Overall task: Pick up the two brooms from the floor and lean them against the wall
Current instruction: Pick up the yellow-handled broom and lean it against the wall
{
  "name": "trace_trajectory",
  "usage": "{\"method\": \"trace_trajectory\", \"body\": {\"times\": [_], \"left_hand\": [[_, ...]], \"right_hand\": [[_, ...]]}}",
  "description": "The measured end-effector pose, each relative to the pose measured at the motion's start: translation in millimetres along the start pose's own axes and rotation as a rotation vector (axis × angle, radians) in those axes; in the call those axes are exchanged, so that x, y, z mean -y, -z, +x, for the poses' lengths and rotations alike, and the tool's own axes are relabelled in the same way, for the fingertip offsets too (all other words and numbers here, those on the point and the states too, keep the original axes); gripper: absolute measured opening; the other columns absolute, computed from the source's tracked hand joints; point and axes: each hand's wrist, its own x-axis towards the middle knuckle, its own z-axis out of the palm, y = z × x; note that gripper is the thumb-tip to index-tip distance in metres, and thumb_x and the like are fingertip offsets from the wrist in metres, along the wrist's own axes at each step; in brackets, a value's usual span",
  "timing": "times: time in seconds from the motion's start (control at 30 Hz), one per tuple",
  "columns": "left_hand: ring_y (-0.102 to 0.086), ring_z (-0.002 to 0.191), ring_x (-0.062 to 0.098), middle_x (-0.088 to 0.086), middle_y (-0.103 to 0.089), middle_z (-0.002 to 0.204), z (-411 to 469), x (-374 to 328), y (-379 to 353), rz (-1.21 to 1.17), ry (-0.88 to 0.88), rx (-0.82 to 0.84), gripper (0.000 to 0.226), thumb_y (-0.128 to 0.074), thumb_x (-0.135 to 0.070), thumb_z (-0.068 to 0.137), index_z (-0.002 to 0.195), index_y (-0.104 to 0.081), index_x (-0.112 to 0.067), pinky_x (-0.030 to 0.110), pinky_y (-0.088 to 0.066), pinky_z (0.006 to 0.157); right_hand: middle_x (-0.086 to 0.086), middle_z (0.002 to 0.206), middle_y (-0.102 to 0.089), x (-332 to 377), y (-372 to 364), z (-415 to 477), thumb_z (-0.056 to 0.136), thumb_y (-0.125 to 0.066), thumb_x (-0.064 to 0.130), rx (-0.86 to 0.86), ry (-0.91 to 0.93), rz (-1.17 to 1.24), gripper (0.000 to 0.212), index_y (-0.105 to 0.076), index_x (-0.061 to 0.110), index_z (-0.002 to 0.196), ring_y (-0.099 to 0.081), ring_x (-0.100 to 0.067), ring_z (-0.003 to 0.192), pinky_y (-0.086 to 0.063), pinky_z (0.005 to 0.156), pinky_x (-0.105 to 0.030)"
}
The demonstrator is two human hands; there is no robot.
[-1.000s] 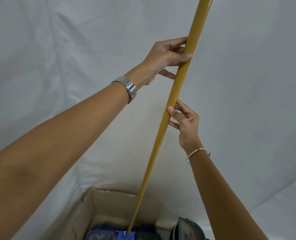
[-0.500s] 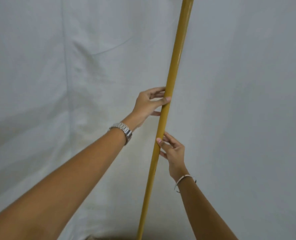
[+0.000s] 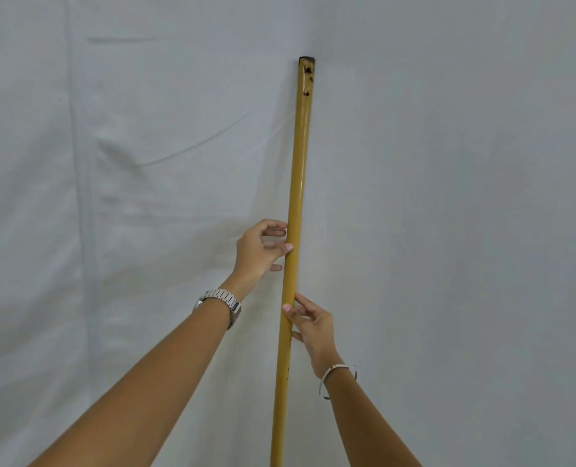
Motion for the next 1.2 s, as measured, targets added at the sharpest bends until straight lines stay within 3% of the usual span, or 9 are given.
{"method": "trace_trajectory", "body": {"times": [0.2,0.3,0.43,0.63,0.77,0.87,0.97,1.2], "left_hand": [[-0.066,0.093,0.021,0.001,-0.063,0.097,2,12,-5,0.019,0.056,-0.163,0.025,-0.078,-0.016,0.074,0.096,-0.066,-0.014,0.04,-0.06,0.062],[-0.068,0.091,0.015,-0.007,-0.066,0.097,1,17,-8,0.069,0.031,-0.212,0.021,-0.078,-0.029,0.073,0.09,-0.067,-0.023,0.043,-0.06,0.069],[-0.064,0.097,0.007,-0.01,-0.067,0.106,-7,21,-10,0.216,-0.024,-0.232,0.019,-0.075,-0.037,0.074,0.089,-0.065,-0.03,0.03,-0.052,0.077],[-0.061,0.105,0.008,-0.011,-0.065,0.112,-31,31,-3,0.293,-0.046,-0.403,0.024,-0.061,-0.044,0.085,0.101,-0.063,-0.026,0.022,-0.044,0.069],[-0.046,0.127,0.014,-0.004,-0.052,0.137,-51,32,-6,0.436,-0.133,-0.395,0.041,-0.037,-0.046,0.095,0.129,-0.048,-0.025,0.031,-0.036,0.097],[-0.021,0.143,0.017,0.003,-0.027,0.155,-53,21,-15,0.598,-0.277,-0.37,0.053,-0.023,-0.044,0.097,0.144,-0.029,-0.019,0.039,-0.013,0.117],[-0.011,0.146,0.019,0.007,-0.016,0.158,-59,4,-28,0.69,-0.369,-0.398,0.053,-0.022,-0.038,0.099,0.147,-0.021,-0.016,0.037,-0.002,0.118],[-0.01,0.146,0.027,0.015,-0.014,0.157,-103,-34,-93,0.82,-0.466,-0.305,0.055,-0.02,-0.039,0.1,0.148,-0.018,-0.013,0.043,-0.003,0.117]], "right_hand": [[-0.007,0.119,-0.058,-6,-3,-1,0.084,-0.062,0.035,0.106,0.035,-0.136,0.052,-0.045,0.026,0.133,-0.057,-0.017,0.107,-0.047,0.091,-0.032],[-0.006,0.132,-0.048,-4,-3,-4,0.086,-0.058,0.034,0.134,0.04,-0.203,0.057,-0.035,0.028,0.138,-0.051,-0.018,0.116,-0.044,0.094,-0.029],[0.001,0.146,-0.033,-7,-2,-13,0.087,-0.057,0.037,0.167,0.073,-0.265,0.067,-0.021,0.03,0.143,-0.036,-0.017,0.13,-0.034,0.104,-0.033],[0.003,0.149,-0.029,-22,11,-31,0.087,-0.054,0.042,0.159,0.096,-0.338,0.065,-0.021,0.032,0.142,-0.032,-0.013,0.133,-0.031,0.103,-0.028],[0.0,0.151,-0.029,-20,28,-43,0.092,-0.03,0.051,0.014,0.433,-0.932,0.057,-0.018,0.029,0.143,-0.029,-0.015,0.137,-0.025,0.109,-0.031],[-0.009,0.145,-0.04,10,31,-46,0.094,-0.025,0.044,-0.191,0.699,-1.147,0.052,-0.025,0.021,0.142,-0.041,-0.024,0.13,-0.035,0.104,-0.037],[-0.013,0.144,-0.042,44,41,-51,0.094,-0.03,0.039,-0.334,0.779,-1.192,0.05,-0.03,0.017,0.14,-0.043,-0.029,0.127,-0.037,0.101,-0.04],[-0.013,0.147,-0.036,95,118,-93,0.095,-0.03,0.039,-0.482,0.751,-1.447,0.051,-0.03,0.016,0.141,-0.038,-0.03,0.132,-0.033,0.105,-0.046]]}}
